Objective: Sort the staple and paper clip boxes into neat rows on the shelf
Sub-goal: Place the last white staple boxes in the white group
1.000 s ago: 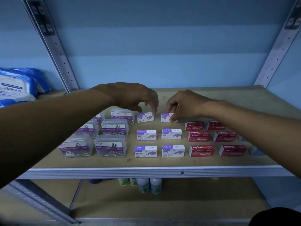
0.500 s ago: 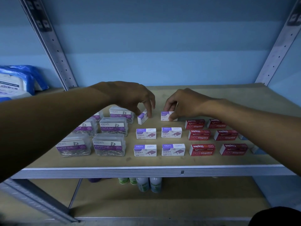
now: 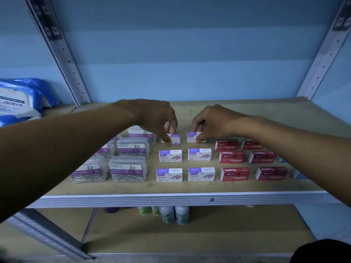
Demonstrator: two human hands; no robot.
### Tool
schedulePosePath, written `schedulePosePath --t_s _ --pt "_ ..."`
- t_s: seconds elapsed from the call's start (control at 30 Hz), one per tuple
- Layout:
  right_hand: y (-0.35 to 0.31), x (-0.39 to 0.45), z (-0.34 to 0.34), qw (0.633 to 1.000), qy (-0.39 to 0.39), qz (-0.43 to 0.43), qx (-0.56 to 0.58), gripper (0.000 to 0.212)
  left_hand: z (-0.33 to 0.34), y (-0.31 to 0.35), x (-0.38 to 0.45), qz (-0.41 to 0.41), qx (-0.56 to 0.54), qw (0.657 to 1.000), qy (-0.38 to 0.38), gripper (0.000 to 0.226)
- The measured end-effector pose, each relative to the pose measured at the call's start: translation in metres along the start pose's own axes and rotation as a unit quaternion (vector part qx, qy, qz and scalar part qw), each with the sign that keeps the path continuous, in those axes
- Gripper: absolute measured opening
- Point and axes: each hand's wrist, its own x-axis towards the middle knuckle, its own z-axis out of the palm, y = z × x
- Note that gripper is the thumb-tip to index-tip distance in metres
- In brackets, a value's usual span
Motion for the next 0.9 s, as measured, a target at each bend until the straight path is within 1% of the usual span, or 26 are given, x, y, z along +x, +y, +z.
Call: schedulePosePath --t_s 0.13,0.43,0.63,0.67,0.77,0.83,0.9 --pt "0.0 -0.002 -0.001 1.0 -0.004 0.006 0.003 0.022 0.0 0.006 -0.005 -0.023 -0.014 1.0 0.001 0.028" --pt "-0.005 -0.005 0.001 1.0 -0.018 0.008 0.008 0.022 -0.001 0.014 -0.011 -0.037 -0.023 0.999 -0.004 0.028" --pt "-0.006 -0.01 -0.008 0.999 -0.021 0.01 0.03 0.025 -0.002 0.012 -0.016 -0.049 -0.037 0.998 0.012 0.04" --pt "-0.007 -0.013 -0.013 0.999 -0.013 0.009 0.033 0.025 -0.006 0.011 -0.021 -0.046 -0.036 0.998 0.028 0.039" --pt "-0.012 -0.025 -0.034 0.998 0.029 0.003 0.048 0.022 -0.021 0.016 -0.037 -0.037 -0.058 0.992 0.104 0.024" --pt "-0.015 -0.04 -0.044 0.994 0.068 0.002 0.083 0.021 -0.028 0.027 -0.048 -0.045 -0.106 0.978 0.173 0.021" --pt "-0.017 -0.059 -0.049 0.988 0.105 0.0 0.116 0.021 -0.03 0.046 -0.057 -0.049 -0.147 0.955 0.253 0.023"
